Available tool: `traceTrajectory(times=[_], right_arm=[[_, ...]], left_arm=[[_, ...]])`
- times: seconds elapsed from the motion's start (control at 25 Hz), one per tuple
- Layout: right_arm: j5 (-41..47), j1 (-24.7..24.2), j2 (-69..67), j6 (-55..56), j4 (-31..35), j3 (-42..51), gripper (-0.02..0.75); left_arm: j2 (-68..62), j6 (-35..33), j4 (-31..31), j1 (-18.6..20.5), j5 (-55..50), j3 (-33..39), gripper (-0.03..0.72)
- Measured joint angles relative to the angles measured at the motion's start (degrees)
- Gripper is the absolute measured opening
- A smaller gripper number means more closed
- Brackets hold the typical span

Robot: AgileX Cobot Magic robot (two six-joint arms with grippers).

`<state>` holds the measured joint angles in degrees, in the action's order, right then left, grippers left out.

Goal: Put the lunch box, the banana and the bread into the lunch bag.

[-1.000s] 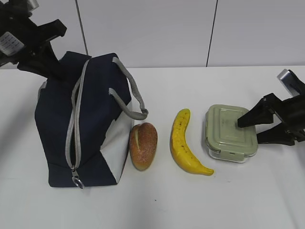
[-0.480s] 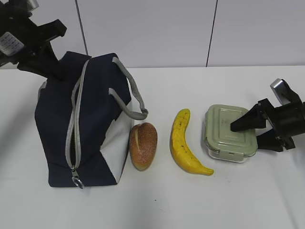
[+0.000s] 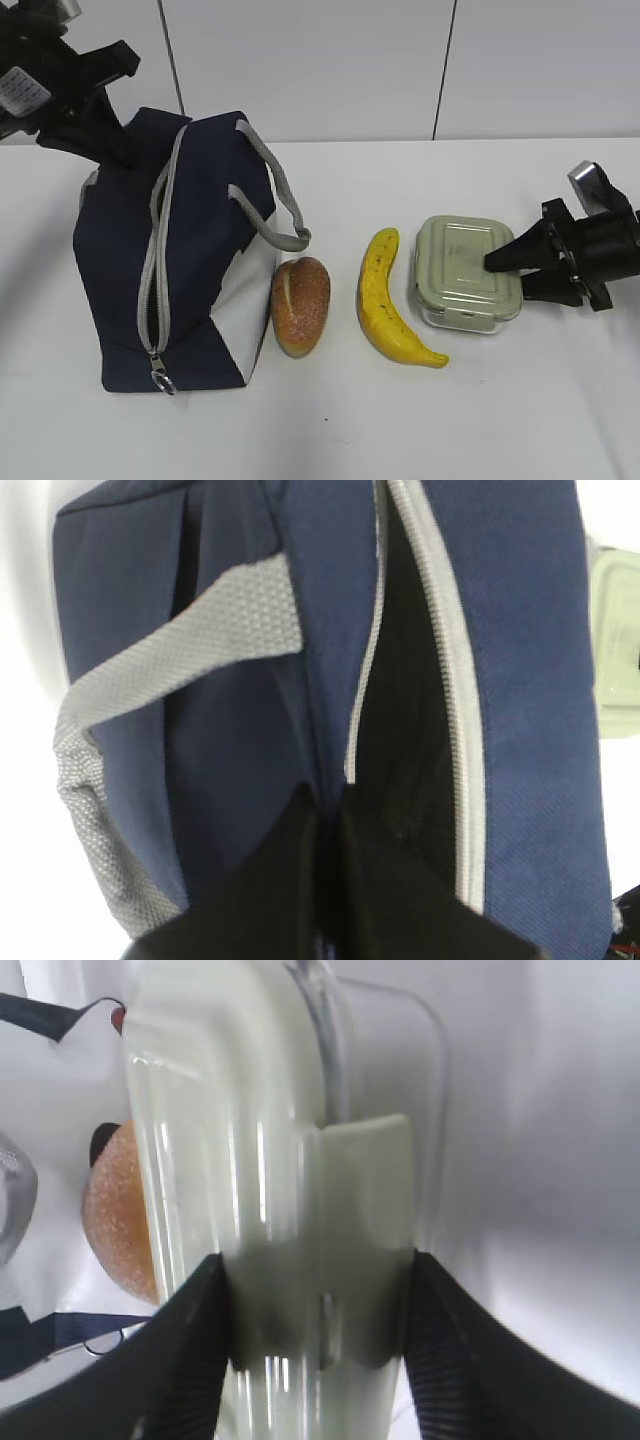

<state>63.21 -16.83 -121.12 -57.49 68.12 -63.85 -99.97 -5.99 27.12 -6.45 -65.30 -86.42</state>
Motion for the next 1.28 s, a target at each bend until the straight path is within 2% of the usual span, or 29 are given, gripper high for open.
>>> traceTrajectory(times=[0.32, 0.52, 0.76, 1.0, 1.28], right_arm=[[0.68, 0.31, -0.03, -0.85, 4.93, -3.6, 0.358], [0.65, 6.6, 6.8, -0.09, 9.25, -6.38, 0.359], [2.49, 15.15, 11.09, 6.85, 14.86, -12.45, 0.359], [2.81, 21.48, 11.43, 15.68, 14.32, -20.44, 0.359], [-0.84, 28.84, 10.8, 19.08, 11.05, -21.46, 0.359]], left_arm=[[0.0, -0.22, 1.46, 0.0, 0.45, 0.0, -0.001], [0.0, -2.78, 5.25, 0.0, 0.71, 0.0, -0.003], [0.0, -6.09, 9.01, 0.0, 1.08, 0.0, -0.003], [0.0, -7.29, 9.66, 0.0, 1.25, 0.0, -0.003], [0.0, -7.49, 9.81, 0.0, 1.62, 0.0, -0.003]])
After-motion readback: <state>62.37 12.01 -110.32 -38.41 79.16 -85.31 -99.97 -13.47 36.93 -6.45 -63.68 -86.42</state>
